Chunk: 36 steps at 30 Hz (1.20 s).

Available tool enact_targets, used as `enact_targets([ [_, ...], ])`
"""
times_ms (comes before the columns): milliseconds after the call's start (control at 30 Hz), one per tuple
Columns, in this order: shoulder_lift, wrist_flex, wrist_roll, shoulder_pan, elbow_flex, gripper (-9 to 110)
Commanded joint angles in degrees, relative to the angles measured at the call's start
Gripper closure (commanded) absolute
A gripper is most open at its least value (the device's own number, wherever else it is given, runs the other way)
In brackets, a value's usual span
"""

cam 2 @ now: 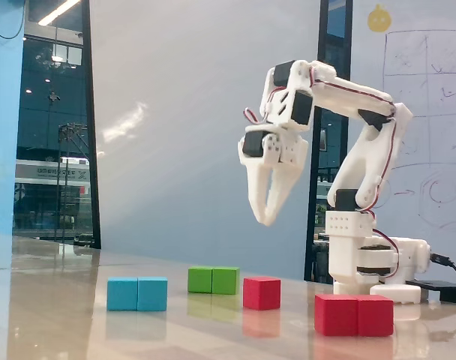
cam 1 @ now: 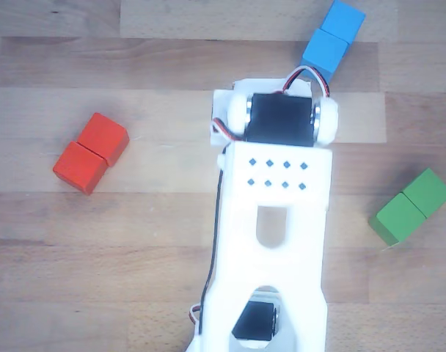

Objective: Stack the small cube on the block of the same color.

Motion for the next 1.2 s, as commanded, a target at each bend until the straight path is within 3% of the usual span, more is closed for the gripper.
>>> enact_targets([
  [0,-2.81,3.60,-0.62,-0.44,-5.89,102],
  [733,-7.65,3.52,-0.62,-4.83,-5.71,101],
  [1167,-14.77,3.52,-0.09,-4.66,-4.57,80],
])
